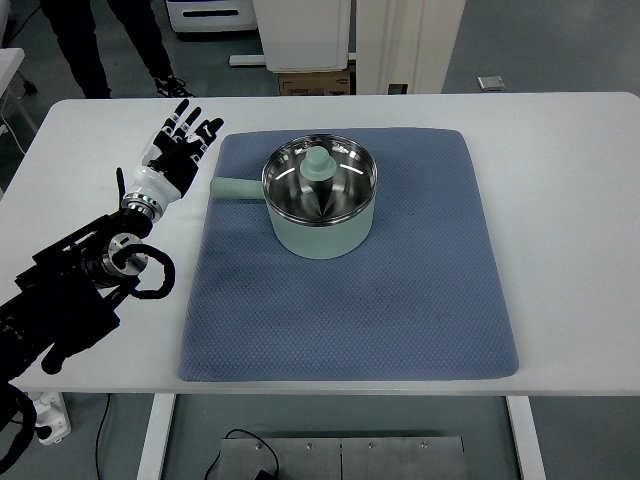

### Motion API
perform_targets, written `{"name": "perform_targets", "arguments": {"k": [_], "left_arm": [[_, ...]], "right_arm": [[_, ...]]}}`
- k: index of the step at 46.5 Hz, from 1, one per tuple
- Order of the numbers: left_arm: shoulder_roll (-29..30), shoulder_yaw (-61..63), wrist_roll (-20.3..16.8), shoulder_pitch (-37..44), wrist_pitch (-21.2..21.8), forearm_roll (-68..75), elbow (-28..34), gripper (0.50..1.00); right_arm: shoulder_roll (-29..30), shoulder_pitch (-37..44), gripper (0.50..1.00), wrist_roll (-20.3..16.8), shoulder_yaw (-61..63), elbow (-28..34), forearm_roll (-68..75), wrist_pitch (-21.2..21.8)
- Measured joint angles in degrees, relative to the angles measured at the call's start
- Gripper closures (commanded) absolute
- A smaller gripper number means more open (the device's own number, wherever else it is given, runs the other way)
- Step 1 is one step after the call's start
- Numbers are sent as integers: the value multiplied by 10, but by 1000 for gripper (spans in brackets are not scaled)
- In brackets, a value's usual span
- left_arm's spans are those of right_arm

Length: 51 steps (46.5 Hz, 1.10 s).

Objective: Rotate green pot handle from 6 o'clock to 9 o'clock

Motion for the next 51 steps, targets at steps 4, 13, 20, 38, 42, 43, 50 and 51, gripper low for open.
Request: {"name": "perform_targets", "arguments": {"k": [4, 13, 20, 38, 42, 43, 50, 51], "left_arm": [[0, -7, 0, 3, -3, 0, 0, 500], [0, -12, 0, 3, -4, 1, -1, 500], [0, -17, 1, 3, -4, 1, -1, 500], [2, -30, 1, -8, -11, 3, -1, 500], [2, -35, 1, -10, -13, 3, -1, 500], [2, -36, 1, -10, -14, 3, -1, 500], [2, -37, 2, -13, -15, 5, -1, 500], [2, -37, 2, -14, -15, 5, -1, 500]], "right_arm": [[0, 0, 500, 0, 0, 0, 0, 0], [0, 0, 500, 0, 0, 0, 0, 0], [0, 0, 500, 0, 0, 0, 0, 0], [0, 0, 500, 0, 0, 0, 0, 0], [0, 0, 500, 0, 0, 0, 0, 0], [0, 0, 500, 0, 0, 0, 0, 0], [0, 0, 500, 0, 0, 0, 0, 0], [0, 0, 500, 0, 0, 0, 0, 0]]}}
